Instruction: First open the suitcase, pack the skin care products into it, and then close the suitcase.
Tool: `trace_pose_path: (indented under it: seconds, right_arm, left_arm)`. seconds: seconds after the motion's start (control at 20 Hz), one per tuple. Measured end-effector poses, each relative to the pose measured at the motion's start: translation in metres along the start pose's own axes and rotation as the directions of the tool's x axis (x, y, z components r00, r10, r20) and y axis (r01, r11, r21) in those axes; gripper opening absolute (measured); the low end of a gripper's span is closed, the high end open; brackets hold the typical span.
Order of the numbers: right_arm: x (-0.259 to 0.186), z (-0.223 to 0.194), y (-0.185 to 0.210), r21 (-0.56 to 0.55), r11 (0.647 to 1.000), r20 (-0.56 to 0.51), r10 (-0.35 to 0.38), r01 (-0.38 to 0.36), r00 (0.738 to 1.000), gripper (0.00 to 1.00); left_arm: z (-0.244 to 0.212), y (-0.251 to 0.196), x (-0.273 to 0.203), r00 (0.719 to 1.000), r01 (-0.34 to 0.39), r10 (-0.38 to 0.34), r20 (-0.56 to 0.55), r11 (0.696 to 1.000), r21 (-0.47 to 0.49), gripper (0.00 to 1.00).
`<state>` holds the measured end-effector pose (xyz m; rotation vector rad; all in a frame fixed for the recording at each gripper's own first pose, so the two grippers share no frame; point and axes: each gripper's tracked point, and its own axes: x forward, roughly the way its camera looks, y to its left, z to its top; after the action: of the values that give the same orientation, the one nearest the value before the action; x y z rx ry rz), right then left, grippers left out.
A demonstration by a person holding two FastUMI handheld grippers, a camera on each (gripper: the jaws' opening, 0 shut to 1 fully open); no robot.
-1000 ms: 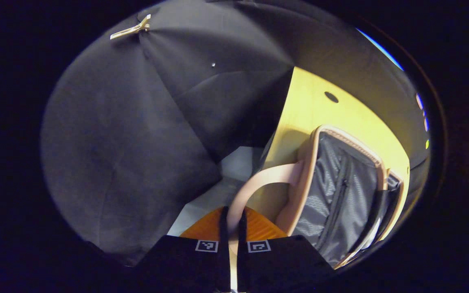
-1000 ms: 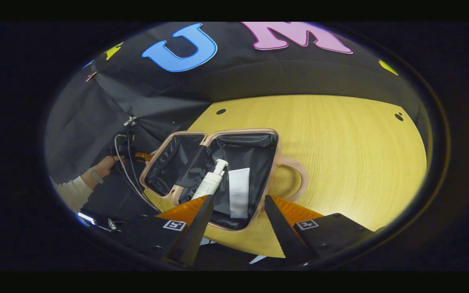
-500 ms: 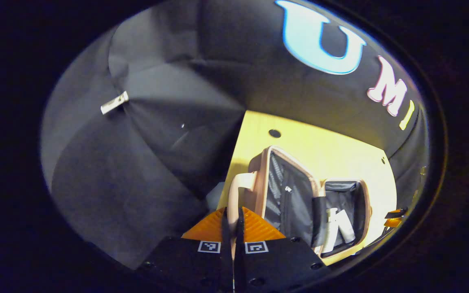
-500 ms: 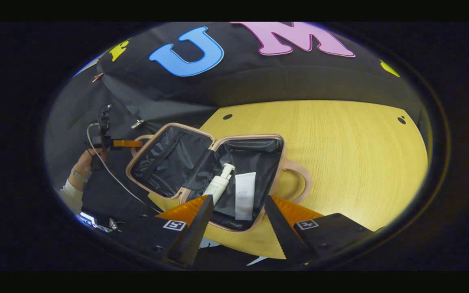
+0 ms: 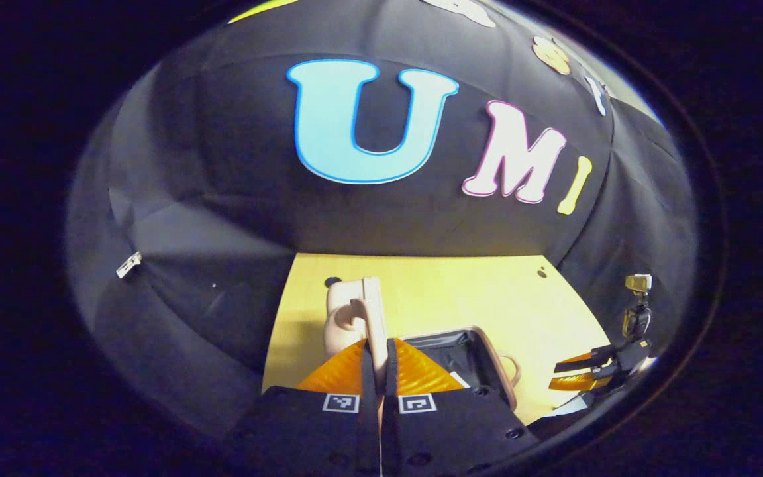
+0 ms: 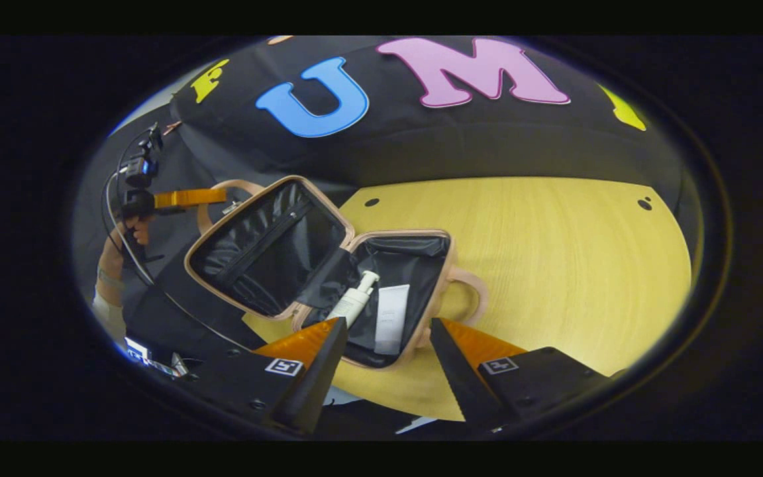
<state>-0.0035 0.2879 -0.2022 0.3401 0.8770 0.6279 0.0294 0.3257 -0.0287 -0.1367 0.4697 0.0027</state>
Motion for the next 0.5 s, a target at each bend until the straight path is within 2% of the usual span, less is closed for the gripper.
trace_pose_path:
  seconds: [0.15, 0.3, 0.35, 0.4, 0.5]
  right_arm:
    - [-0.015, 0.0, -0.013, 0.004, 1.0, 0.025, -0.023, 0.023, 0.999, 0.82]
    - [-0.034, -0.001, -0.027, 0.025, 0.998, 0.06, -0.054, 0.052, 0.997, 0.82]
    - [-0.041, -0.002, -0.034, 0.033, 0.997, 0.07, -0.071, 0.069, 0.995, 0.7]
    - [-0.049, -0.003, -0.043, 0.046, 0.995, 0.078, -0.09, 0.086, 0.993, 0.82]
    - [-0.069, -0.01, -0.058, 0.072, 0.99, 0.09, -0.131, 0.125, 0.987, 0.82]
  left_arm:
    - [0.002, -0.078, 0.02, 0.986, 0.167, -0.167, 0.015, 0.986, -0.01, 0.07]
    - [-0.025, -0.147, 0.05, 0.95, 0.306, -0.31, -0.033, 0.948, -0.087, 0.07]
    - [-0.04, -0.163, 0.061, 0.941, 0.331, -0.336, -0.047, 0.94, -0.086, 0.07]
    - [-0.055, -0.181, 0.074, 0.931, 0.354, -0.359, -0.072, 0.932, -0.074, 0.07]
    - [-0.085, -0.21, 0.101, 0.911, 0.378, -0.385, -0.148, 0.923, -0.073, 0.08]
